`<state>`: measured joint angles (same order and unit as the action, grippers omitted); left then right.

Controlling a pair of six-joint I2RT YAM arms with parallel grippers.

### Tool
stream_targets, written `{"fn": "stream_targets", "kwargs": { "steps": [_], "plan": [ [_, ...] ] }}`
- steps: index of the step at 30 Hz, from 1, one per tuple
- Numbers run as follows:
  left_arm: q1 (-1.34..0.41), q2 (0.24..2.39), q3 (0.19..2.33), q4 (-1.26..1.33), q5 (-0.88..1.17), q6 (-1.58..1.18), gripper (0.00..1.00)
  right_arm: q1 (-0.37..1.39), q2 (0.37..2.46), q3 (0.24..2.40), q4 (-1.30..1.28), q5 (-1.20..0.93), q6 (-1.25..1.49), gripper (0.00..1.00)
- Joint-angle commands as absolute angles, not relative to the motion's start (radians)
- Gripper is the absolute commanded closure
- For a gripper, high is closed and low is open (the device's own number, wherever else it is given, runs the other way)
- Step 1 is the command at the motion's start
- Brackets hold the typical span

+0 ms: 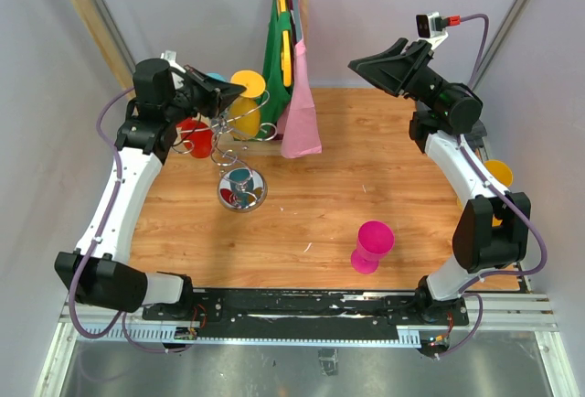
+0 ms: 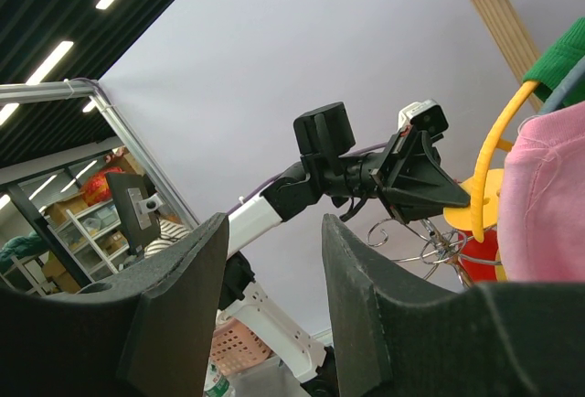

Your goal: Place the wine glass upside down on the wine glass rack

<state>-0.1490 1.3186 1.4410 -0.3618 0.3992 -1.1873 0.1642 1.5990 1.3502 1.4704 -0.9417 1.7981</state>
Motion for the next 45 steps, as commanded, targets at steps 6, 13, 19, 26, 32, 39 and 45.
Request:
{"fn": "stream_targets", "kwargs": {
  "steps": [6,13,19,26,32,39,45],
  "plan": [
    [-0.161,1.296,1.456,-0.374,0.452,-1.138,1.0,0.131,1.592,1.344,1.533,-0.939,1.787,0.53],
    [-0.161,1.312,1.47,-0.381,0.487,-1.114,1.0,0.132,1.59,1.336,1.533,-0.937,1.785,0.53],
    [-0.168,1.328,1.498,-0.394,0.497,-1.101,1.0,0.132,1.588,1.334,1.533,-0.937,1.786,0.53],
    [-0.177,1.358,1.529,-0.397,0.523,-1.087,1.0,0.132,1.59,1.337,1.533,-0.936,1.787,0.53],
    [-0.199,1.383,1.552,-0.406,0.525,-1.078,1.0,0.132,1.594,1.338,1.534,-0.936,1.788,0.53],
    [-0.218,1.409,1.572,-0.406,0.492,-1.082,1.0,0.132,1.598,1.345,1.534,-0.937,1.79,0.53],
    [-0.224,1.429,1.58,-0.401,0.46,-1.093,1.0,0.132,1.6,1.346,1.533,-0.94,1.788,0.53]
  ]
}}
